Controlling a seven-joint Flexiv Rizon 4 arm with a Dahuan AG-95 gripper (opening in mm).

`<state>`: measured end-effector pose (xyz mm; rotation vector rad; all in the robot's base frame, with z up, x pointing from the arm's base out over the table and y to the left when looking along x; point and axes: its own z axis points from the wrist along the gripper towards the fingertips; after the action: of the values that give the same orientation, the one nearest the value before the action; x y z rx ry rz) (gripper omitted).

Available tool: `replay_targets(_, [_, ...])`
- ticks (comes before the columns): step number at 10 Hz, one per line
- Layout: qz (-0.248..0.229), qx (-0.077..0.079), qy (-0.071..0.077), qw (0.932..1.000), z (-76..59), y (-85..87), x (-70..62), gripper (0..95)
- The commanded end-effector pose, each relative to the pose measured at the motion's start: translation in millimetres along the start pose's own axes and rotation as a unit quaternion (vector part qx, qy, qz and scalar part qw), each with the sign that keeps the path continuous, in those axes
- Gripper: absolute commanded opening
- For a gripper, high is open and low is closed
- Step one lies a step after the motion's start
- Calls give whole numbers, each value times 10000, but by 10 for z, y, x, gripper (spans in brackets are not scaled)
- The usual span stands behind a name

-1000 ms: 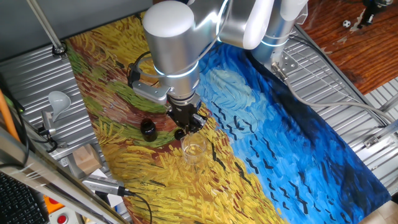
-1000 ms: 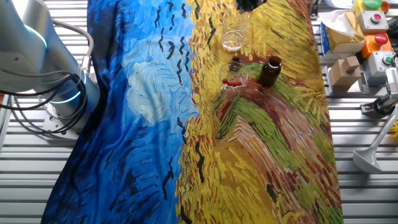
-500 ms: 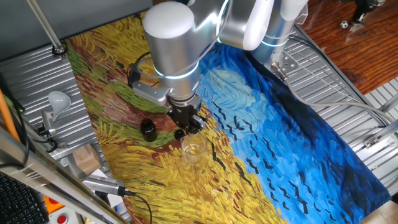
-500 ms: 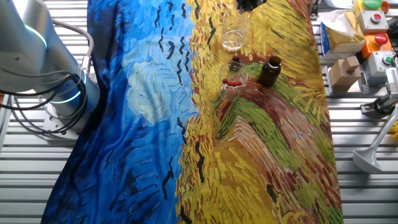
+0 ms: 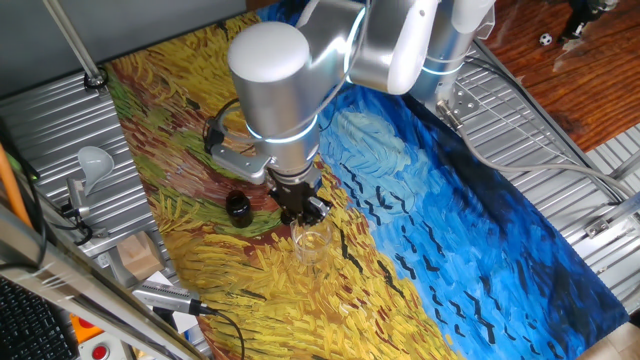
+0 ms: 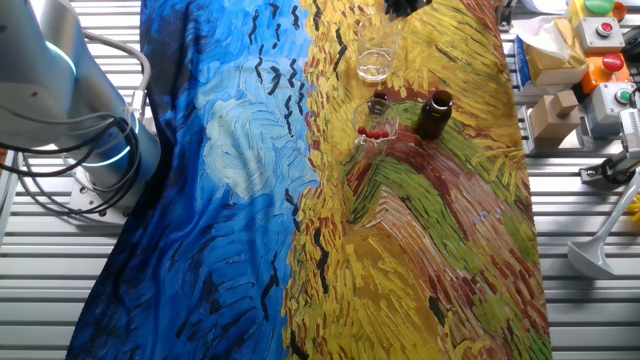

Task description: Transfer liquid using a dropper

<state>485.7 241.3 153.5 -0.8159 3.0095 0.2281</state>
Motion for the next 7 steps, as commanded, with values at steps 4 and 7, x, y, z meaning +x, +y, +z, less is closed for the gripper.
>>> replay_targets(4, [-50,-28,-17,10000,93,-39,63,0])
replay_targets(7, [-71,-59,-52,9999,157,-62,99,0])
